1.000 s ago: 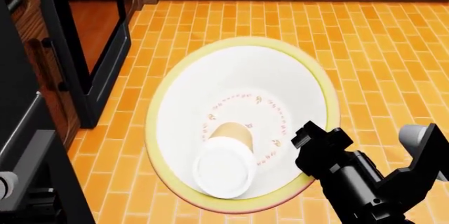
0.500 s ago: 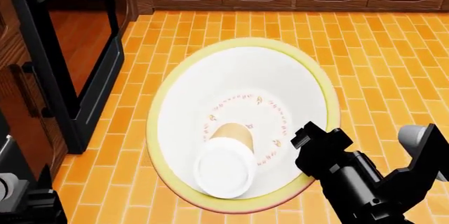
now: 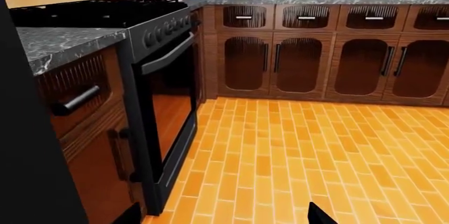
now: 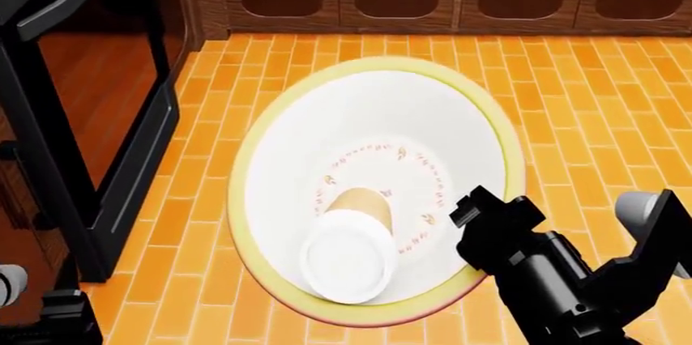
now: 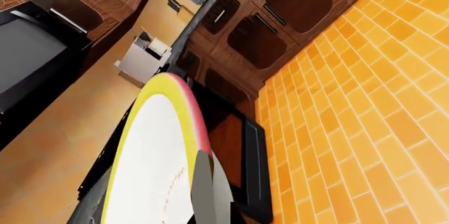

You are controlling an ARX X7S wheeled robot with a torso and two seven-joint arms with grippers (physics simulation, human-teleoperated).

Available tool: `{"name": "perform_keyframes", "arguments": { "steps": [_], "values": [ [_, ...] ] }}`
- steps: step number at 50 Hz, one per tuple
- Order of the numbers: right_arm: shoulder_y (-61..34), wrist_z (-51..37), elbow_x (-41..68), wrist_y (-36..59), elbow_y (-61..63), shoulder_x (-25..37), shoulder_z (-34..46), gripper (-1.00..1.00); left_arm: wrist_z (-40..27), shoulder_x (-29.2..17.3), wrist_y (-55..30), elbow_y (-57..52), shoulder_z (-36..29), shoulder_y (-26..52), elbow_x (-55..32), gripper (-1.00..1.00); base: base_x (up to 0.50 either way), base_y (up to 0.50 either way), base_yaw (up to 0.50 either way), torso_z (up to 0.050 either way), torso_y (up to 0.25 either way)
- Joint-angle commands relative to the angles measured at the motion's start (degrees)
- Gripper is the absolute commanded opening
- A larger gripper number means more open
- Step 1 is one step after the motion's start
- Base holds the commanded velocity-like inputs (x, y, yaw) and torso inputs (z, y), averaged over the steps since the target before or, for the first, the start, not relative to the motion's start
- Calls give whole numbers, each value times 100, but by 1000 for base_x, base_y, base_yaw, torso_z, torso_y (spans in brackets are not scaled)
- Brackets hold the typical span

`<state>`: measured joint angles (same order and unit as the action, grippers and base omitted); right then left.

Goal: Place the cup inside the bowl on the dining table and move the bowl to any counter.

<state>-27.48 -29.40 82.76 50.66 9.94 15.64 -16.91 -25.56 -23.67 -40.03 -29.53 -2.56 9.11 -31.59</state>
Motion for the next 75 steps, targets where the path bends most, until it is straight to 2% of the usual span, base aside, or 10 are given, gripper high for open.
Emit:
{"name": "perform_keyframes", "arguments": {
  "steps": [1,75],
  "values": [
    [-27,77,56,-52,72,9,-31,-100,34,23,57,12,41,-3,-20,100,500,-57,0,0,10],
    [204,145,89,-391,46,33,13,-100,-35,-7,139,13,-113,48,-51,100,500,-57,0,0,1]
  ]
}}
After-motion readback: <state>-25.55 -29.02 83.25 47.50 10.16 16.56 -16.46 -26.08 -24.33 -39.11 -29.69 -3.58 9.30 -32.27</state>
